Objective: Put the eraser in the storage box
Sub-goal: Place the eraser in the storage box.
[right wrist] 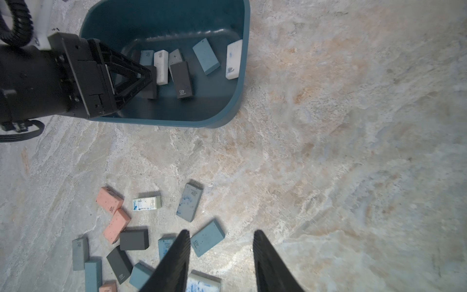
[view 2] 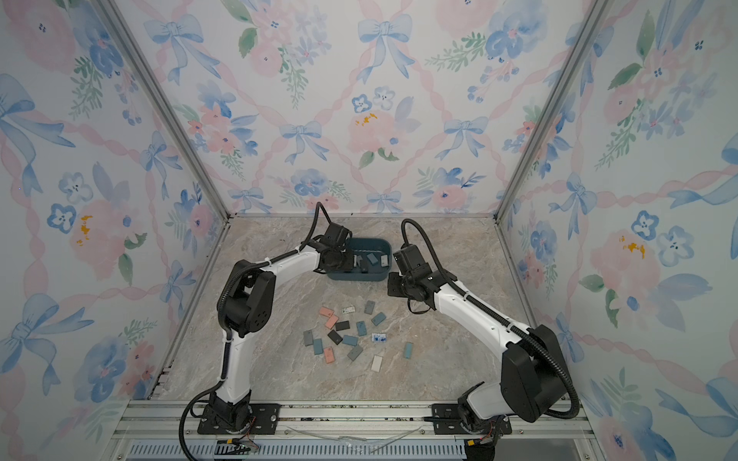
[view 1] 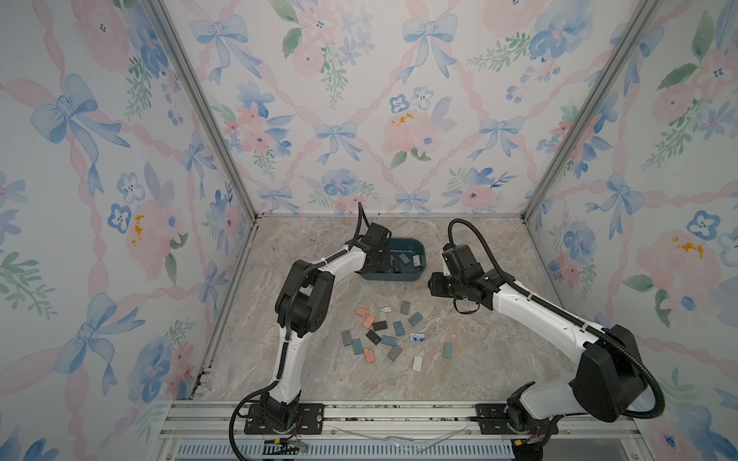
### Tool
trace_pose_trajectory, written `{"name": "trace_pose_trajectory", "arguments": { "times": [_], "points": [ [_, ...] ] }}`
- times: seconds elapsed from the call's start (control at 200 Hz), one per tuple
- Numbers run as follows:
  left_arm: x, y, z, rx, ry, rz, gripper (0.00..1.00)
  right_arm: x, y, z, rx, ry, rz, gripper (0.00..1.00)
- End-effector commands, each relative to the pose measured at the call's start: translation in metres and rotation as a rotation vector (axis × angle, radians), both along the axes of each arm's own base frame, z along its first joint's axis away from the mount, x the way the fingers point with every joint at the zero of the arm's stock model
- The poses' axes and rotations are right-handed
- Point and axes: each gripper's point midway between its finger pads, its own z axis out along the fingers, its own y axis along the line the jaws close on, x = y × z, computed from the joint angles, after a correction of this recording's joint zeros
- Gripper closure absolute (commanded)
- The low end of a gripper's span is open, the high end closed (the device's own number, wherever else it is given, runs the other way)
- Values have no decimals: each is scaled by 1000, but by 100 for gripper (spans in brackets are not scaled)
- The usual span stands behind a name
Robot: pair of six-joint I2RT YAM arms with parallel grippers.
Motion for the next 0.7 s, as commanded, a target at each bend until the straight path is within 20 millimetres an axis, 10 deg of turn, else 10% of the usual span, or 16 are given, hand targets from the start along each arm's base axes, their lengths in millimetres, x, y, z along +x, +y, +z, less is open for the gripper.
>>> {"name": "trace_pose_trajectory", "arguments": {
  "times": [0.0,0.695],
  "points": [
    [6,3,14,-3,-24,16,57,-7,-6,3,16,9,-17,56],
    [-37,-7,149,3,-302,-35,56,-53,-34,-15,-66,72,-49,56]
  ]
}}
